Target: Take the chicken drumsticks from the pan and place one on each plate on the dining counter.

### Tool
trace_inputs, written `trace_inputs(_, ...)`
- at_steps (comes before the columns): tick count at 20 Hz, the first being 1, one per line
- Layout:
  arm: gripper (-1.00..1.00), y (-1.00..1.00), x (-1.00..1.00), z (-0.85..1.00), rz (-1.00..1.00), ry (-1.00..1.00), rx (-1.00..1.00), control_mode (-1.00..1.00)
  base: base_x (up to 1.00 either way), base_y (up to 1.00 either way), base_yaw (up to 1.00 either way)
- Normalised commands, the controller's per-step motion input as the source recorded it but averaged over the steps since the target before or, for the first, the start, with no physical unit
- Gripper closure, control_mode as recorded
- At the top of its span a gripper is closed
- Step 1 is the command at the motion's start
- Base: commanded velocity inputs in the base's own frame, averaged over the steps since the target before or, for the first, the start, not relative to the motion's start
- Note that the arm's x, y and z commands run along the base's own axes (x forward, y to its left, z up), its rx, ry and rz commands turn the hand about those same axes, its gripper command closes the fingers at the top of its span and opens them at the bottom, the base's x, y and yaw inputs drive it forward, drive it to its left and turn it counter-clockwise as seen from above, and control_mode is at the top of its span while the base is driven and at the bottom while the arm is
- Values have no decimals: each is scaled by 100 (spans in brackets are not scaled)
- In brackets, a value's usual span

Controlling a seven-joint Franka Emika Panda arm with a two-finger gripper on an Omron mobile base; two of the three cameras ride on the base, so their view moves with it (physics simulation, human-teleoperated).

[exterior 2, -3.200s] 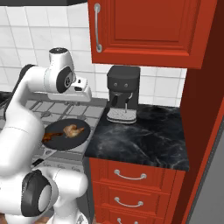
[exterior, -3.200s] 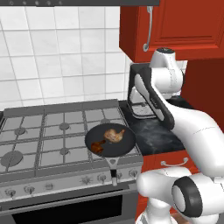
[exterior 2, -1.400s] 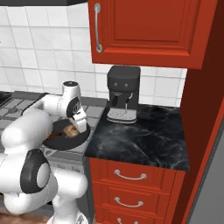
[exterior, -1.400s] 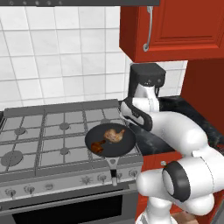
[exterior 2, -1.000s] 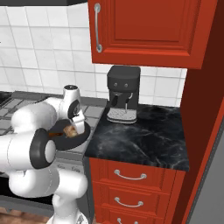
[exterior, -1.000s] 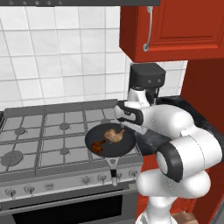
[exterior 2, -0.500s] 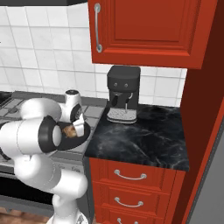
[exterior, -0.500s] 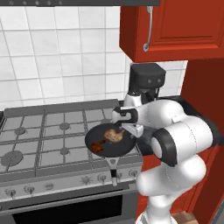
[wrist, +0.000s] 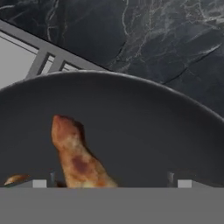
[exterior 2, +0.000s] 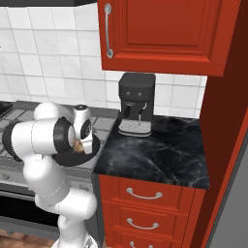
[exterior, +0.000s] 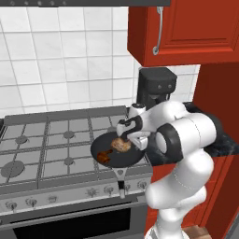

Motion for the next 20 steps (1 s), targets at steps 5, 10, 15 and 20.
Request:
trace_inputs(5,-100,0,19,-40,-9,-1,0,-100,0,0,0)
trace_inputs(10,-100,6,19,-44,-9,-2,-1,-100,0,0,0)
trace_inputs(15,100,28,17,-48,-14,0,-5,-100,0,0,0)
trace_inputs(20,100,5,1,-20,-16,-6,0,-100,0,0,0)
